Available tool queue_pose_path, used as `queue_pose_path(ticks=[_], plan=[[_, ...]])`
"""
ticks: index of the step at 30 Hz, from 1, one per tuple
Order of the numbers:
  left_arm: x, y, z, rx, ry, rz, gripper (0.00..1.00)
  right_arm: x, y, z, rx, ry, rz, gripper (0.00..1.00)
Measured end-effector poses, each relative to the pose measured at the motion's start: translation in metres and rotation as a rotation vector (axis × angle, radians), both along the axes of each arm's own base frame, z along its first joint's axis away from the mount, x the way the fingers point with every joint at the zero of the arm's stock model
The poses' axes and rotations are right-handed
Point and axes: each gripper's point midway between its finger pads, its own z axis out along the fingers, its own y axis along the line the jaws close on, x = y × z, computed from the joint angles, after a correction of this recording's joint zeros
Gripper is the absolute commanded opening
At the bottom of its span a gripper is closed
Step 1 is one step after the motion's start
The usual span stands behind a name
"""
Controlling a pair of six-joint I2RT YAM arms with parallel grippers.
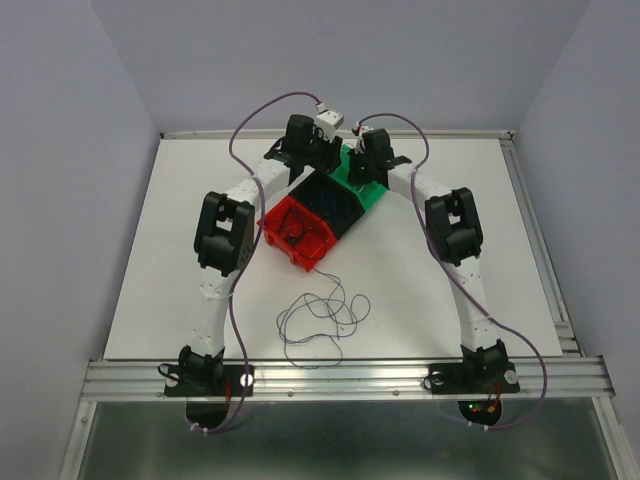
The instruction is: Untangle the cables
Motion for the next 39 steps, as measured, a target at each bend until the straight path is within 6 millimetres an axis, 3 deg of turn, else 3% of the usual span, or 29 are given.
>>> queue_pose_path(ticks=[2,8,13,20,21,22,27,29,30,32,35,36,39], plan=[[-0.004,0.002,-0.001,0.002,0.009,-0.002,0.59,0.0,-0.002,0.0,-0.009,-0.001,-0.004,0.34],[-0.007,0.005,0.012,-0.015,0.001,-0.007,0.58,-0.008,-0.006,0.008,-0.035,0.019,0.0,0.43],[-0.007,0.007,0.02,-0.027,-0.007,-0.008,0.58,-0.016,-0.011,0.045,-0.049,-0.014,-0.004,0.51],[-0.009,0.004,0.021,-0.036,0.0,-0.021,0.59,-0.025,-0.018,0.129,-0.019,-0.141,-0.014,0.75],[-0.01,0.004,0.021,-0.037,0.001,-0.023,0.6,-0.027,-0.019,0.134,-0.017,-0.149,-0.017,0.85],[-0.011,0.004,0.021,-0.036,0.005,-0.024,0.64,-0.029,-0.02,0.139,-0.015,-0.158,-0.02,0.87],[-0.024,0.011,0.033,-0.015,-0.004,-0.035,0.73,-0.055,-0.029,0.134,-0.037,-0.126,-0.025,0.89],[-0.04,0.019,0.039,0.002,-0.005,-0.041,0.79,-0.077,-0.031,0.124,-0.051,-0.094,-0.016,0.91],[-0.052,0.025,0.048,0.009,-0.013,-0.044,0.8,-0.102,-0.031,0.113,-0.063,-0.055,-0.001,0.99],[-0.077,0.037,0.071,0.014,-0.04,-0.054,0.82,-0.129,-0.025,0.106,-0.065,-0.031,0.023,1.0],[-0.113,0.053,0.103,0.009,-0.104,-0.078,0.86,-0.194,-0.011,0.09,-0.058,0.0,0.099,1.0],[-0.132,0.062,0.121,0.001,-0.139,-0.087,0.87,-0.225,-0.002,0.084,-0.052,0.011,0.144,1.0],[-0.162,0.077,0.149,-0.014,-0.219,-0.105,0.89,-0.283,0.014,0.066,-0.037,0.041,0.235,1.0]])
